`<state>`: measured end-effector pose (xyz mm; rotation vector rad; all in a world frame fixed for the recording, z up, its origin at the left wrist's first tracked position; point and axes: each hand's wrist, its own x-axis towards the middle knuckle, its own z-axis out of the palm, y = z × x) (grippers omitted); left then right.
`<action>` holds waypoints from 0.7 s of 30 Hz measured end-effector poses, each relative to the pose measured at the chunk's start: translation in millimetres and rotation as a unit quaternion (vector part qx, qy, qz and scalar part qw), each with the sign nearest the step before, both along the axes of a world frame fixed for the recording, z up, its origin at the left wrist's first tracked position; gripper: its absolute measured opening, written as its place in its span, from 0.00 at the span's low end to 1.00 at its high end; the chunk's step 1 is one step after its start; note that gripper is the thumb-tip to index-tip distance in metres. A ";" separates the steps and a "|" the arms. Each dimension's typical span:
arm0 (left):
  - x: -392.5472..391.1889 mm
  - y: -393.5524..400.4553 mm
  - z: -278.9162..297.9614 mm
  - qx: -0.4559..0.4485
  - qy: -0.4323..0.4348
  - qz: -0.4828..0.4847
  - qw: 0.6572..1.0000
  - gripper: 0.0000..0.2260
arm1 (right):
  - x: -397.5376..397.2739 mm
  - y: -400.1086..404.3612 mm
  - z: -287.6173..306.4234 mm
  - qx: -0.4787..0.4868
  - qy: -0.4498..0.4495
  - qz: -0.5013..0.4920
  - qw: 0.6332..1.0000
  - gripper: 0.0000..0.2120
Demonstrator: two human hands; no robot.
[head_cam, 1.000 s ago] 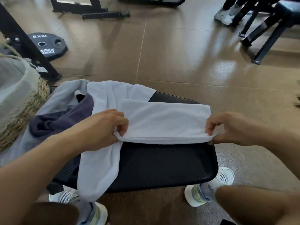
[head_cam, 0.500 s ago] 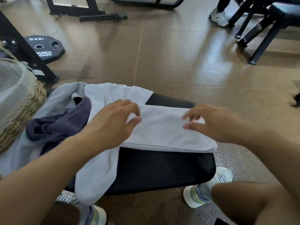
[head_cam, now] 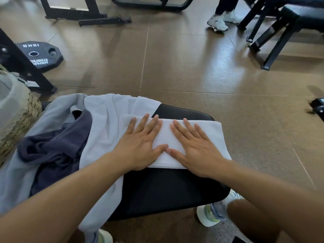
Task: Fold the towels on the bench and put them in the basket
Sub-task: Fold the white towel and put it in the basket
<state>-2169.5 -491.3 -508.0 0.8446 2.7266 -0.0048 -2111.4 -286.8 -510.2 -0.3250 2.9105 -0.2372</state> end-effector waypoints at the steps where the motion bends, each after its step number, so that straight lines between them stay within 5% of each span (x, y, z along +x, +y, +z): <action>1: 0.8 0.1 -1.6 -0.004 0.008 -0.005 1.000 0.40 | -1.3 2.9 0.8 -0.007 -0.008 -0.001 1.000 0.42; 21: 14.9 -4.9 -5.0 -0.008 0.034 -0.016 0.999 0.56 | 2.4 26.8 -3.1 -0.002 0.001 -0.053 0.999 0.39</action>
